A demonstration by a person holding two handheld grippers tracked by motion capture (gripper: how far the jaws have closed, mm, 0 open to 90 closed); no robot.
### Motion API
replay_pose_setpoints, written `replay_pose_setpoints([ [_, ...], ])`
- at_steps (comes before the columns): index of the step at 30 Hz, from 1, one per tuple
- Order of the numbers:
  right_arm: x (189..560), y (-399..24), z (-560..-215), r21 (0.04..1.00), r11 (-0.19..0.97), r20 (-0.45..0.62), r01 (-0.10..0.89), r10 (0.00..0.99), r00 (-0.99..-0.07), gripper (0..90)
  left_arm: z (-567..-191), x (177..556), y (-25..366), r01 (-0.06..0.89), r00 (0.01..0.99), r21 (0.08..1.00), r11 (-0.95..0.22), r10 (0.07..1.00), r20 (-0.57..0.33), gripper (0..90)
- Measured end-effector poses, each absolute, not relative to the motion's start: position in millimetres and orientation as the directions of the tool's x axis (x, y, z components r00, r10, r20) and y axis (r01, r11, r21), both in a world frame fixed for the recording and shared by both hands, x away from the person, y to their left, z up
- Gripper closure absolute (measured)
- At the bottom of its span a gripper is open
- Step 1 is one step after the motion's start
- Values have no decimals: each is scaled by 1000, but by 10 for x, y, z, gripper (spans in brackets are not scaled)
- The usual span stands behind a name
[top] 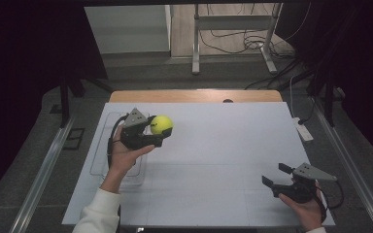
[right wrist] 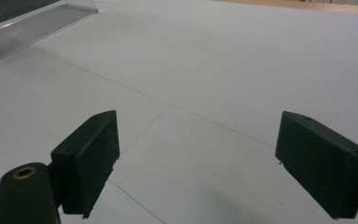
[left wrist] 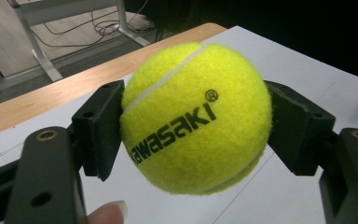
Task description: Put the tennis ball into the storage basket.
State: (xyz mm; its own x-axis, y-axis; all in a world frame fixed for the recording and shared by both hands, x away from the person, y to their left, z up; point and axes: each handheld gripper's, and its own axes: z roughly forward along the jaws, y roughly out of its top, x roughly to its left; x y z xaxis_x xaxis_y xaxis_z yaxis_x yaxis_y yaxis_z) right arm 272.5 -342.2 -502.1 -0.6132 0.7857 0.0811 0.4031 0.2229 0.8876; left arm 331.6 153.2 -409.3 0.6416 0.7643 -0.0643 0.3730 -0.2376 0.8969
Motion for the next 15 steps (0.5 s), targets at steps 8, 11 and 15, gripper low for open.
replay_pose_setpoints([
  [8, 2726, -3421, -5020, 888, 223, 80, 402, 786, -613, 137, -4101, 3339, 1570, 377, 629, 897, -231, 775, -65, 271],
  [11, 2726, -3423, -5020, 888, 221, 82, 404, 787, -611, 137, -4093, 3353, 1585, 378, 624, 897, -229, 779, -64, 271],
  [15, 2726, -3423, -5022, 887, 221, 83, 406, 788, -610, 137, -4076, 3364, 1621, 378, 612, 898, -226, 788, -60, 271],
])
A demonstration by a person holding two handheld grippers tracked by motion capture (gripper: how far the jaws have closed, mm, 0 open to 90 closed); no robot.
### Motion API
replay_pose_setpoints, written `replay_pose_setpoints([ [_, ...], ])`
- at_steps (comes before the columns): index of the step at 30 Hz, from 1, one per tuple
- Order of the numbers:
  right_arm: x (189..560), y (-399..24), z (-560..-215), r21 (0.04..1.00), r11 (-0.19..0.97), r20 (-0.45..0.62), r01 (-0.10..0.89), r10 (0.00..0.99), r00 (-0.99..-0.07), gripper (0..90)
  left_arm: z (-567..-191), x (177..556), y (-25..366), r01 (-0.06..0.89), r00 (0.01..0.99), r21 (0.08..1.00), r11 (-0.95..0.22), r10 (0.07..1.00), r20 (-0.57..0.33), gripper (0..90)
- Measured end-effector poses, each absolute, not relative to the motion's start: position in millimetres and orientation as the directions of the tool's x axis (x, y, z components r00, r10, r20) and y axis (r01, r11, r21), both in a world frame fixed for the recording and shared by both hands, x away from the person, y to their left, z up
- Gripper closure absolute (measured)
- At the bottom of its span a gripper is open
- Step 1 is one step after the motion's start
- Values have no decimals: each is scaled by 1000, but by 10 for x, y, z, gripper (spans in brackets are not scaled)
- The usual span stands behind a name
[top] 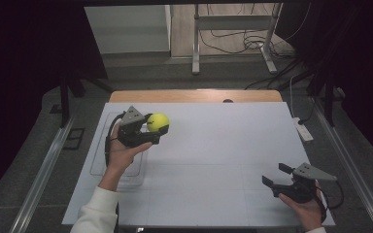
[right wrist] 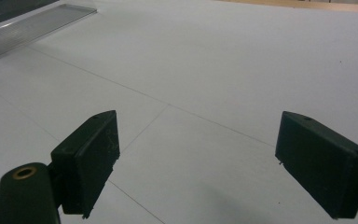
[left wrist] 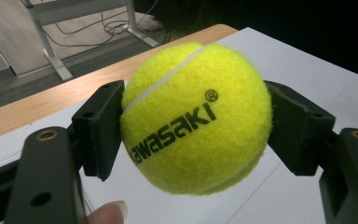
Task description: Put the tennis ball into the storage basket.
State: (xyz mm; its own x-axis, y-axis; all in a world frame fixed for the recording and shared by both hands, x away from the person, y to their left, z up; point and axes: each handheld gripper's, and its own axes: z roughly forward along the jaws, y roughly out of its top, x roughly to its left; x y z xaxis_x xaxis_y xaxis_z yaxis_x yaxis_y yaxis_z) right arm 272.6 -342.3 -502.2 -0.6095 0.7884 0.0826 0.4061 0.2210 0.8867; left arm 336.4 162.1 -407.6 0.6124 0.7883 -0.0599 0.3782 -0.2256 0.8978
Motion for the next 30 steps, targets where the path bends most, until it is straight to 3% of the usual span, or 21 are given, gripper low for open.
replay_pose_setpoints([
  [30, 2727, -3422, -5018, 888, 223, 79, 402, 788, -610, 137, -4100, 3452, 1956, 418, 515, 892, -174, 854, -75, 271],
])
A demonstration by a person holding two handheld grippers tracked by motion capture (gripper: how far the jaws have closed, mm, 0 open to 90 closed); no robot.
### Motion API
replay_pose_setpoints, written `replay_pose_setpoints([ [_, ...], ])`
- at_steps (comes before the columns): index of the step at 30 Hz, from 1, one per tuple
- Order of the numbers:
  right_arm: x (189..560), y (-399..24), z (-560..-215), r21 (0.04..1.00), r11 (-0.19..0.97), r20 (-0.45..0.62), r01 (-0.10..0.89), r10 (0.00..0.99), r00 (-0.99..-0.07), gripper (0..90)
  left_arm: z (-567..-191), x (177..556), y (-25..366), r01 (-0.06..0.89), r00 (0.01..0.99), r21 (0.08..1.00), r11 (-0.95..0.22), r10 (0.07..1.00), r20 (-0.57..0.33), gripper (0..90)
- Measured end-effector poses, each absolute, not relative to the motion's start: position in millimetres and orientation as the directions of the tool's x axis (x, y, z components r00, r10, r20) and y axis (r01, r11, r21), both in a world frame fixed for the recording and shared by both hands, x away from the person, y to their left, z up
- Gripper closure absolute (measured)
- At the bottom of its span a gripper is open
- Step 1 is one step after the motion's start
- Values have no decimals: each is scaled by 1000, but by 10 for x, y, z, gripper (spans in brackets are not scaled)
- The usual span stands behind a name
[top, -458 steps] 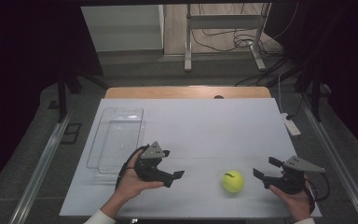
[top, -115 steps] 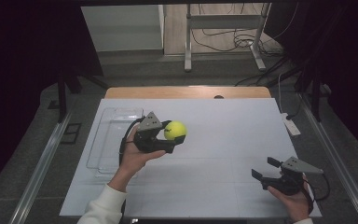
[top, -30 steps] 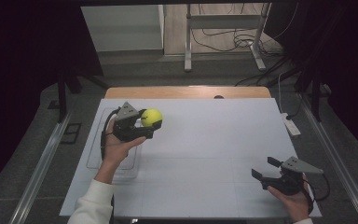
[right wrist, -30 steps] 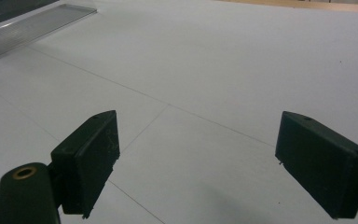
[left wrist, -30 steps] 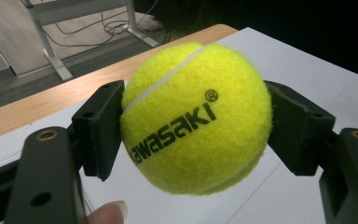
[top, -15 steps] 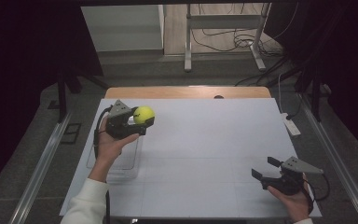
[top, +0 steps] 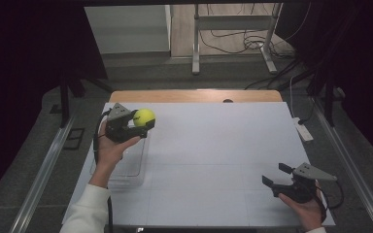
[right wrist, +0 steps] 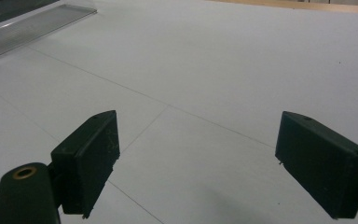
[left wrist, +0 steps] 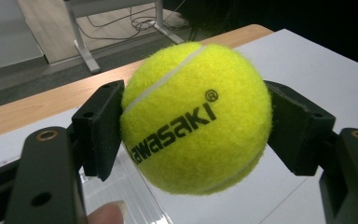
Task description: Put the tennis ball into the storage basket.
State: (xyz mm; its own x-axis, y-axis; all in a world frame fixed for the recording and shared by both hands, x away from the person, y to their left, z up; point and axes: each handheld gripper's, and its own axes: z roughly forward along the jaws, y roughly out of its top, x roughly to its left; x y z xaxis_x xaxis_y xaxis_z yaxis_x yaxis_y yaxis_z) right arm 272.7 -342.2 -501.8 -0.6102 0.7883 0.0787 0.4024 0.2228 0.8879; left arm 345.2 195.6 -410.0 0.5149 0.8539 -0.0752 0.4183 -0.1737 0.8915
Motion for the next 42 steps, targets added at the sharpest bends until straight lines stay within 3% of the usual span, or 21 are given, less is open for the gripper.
replay_pose_setpoints([
  [42, 2744, -3411, -5022, 886, 224, 76, 406, 793, -604, 137, -4202, 3563, 2416, 480, 384, 867, -134, 921, -70, 271],
])
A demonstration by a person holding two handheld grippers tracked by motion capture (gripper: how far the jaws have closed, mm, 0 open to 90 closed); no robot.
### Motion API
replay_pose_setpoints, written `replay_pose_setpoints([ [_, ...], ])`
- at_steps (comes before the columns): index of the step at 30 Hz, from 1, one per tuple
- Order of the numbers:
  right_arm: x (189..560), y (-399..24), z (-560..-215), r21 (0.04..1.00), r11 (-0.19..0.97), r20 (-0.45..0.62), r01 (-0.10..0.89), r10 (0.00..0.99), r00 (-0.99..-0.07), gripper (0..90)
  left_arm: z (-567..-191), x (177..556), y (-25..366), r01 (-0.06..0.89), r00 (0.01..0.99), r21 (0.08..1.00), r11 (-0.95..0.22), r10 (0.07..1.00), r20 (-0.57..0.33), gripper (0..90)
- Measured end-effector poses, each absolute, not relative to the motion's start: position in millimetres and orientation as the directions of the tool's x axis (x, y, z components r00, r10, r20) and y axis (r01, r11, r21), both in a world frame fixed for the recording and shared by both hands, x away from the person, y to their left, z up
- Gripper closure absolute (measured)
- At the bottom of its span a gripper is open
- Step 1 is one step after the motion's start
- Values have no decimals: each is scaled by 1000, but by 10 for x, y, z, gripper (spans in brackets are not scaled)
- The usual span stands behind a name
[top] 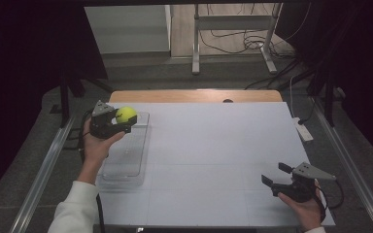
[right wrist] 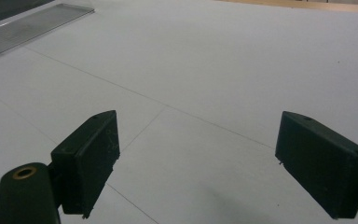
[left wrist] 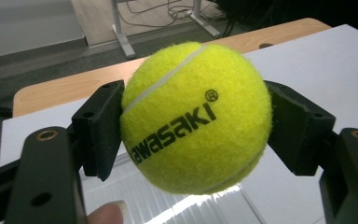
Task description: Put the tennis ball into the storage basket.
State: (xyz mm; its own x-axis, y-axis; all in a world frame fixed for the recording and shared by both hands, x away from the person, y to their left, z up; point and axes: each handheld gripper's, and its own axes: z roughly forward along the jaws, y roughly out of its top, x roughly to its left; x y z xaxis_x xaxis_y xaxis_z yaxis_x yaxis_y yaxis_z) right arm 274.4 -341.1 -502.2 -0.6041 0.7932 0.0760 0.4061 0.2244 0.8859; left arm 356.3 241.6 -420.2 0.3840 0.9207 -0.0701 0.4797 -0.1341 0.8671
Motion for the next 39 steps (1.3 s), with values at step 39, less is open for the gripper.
replay_pose_setpoints([
  [39, 2753, -3401, -5032, 884, 226, 77, 410, 794, -603, 137, -4273, 3767, 2764, 582, 281, 803, -123, 958, -57, 271],
])
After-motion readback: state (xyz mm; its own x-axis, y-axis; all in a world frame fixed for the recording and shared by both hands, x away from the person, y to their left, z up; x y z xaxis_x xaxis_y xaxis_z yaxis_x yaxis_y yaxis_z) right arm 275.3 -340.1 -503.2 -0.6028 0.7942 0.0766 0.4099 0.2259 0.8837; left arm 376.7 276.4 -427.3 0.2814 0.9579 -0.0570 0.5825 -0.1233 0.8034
